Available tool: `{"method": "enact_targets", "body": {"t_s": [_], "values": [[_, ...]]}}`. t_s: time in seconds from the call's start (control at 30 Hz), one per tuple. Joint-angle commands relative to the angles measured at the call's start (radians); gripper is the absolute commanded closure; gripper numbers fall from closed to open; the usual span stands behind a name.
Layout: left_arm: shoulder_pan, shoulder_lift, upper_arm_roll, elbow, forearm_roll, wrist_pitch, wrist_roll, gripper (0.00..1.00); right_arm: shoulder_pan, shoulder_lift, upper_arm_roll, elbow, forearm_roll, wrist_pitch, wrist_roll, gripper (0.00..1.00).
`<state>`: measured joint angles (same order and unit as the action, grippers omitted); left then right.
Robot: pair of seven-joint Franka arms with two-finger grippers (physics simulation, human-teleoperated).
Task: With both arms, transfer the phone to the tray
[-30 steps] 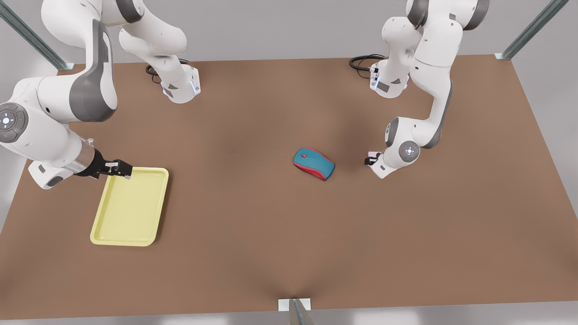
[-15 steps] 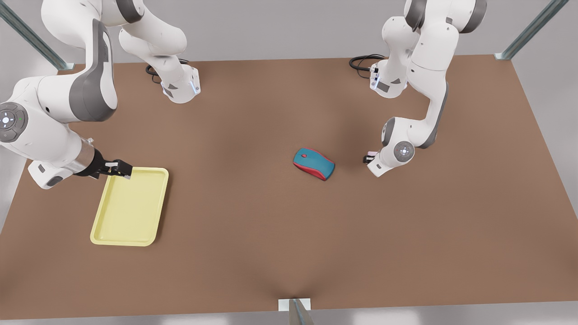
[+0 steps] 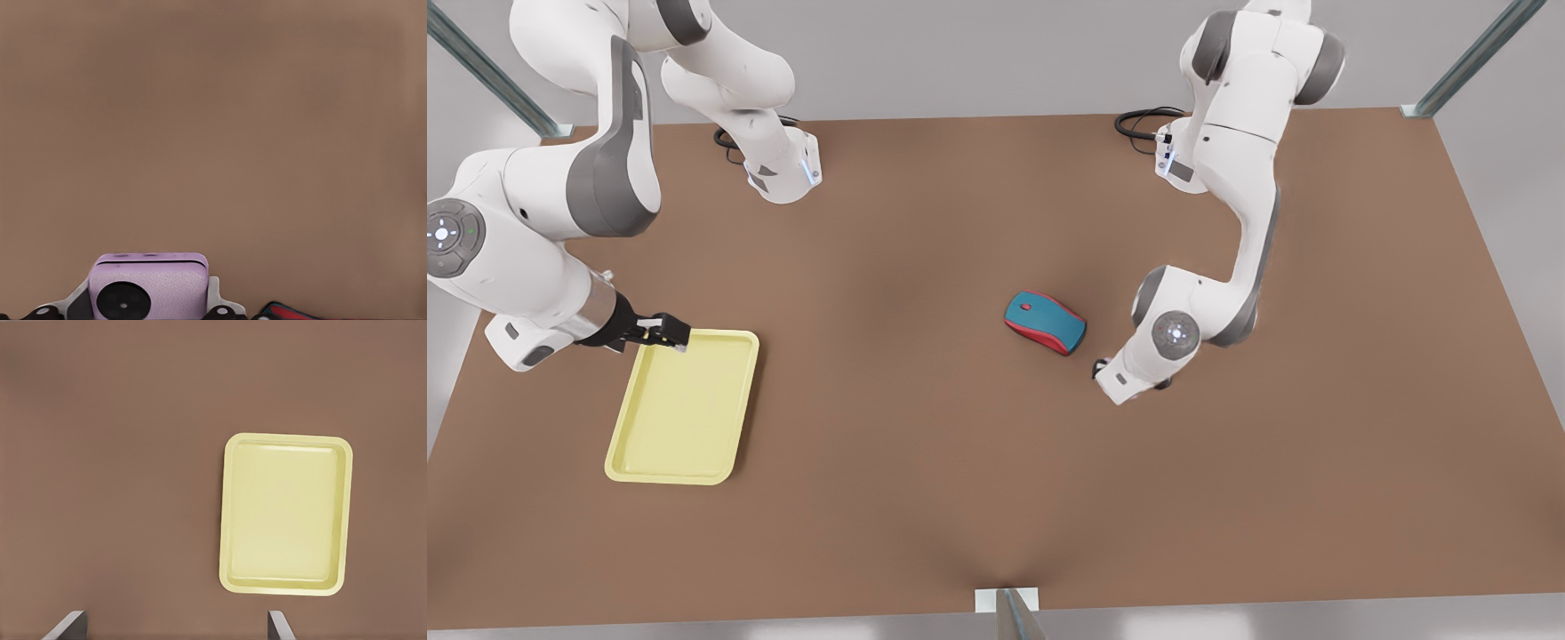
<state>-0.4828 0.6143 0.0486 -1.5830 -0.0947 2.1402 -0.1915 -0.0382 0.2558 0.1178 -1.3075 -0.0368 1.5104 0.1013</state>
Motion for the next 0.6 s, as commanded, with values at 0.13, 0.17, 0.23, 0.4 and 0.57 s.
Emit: {"method": "enact_targets", "body": {"t_s": [0.13, 0.17, 0.23, 0.4, 0.57], "values": [[-0.143, 0.185, -0.003, 0.39, -0.017, -0.292, -0.592, 0.24, -0.002, -0.001, 0.0, 0.001, 0.0, -0.001, -0.002, 0.0], [-0.161, 0.191, -0.012, 0.399, -0.016, -0.289, -0.611, 0.24, -0.002, -0.001, 0.0, 0.001, 0.0, -0.001, -0.002, 0.0], [-0.258, 0.268, -0.01, 0.525, -0.042, -0.276, -0.677, 0.24, -0.002, -0.001, 0.0, 0.001, 0.0, -0.001, -0.002, 0.0], [-0.35, 0.378, -0.01, 0.618, -0.085, -0.145, -0.815, 0.23, -0.002, -0.001, 0.0, 0.001, 0.0, 0.001, -0.002, 0.0], [-0.365, 0.453, -0.036, 0.634, -0.091, 0.043, -0.807, 0.23, -0.003, -0.001, -0.001, -0.001, 0.0, 0.001, -0.002, 0.0]]}}
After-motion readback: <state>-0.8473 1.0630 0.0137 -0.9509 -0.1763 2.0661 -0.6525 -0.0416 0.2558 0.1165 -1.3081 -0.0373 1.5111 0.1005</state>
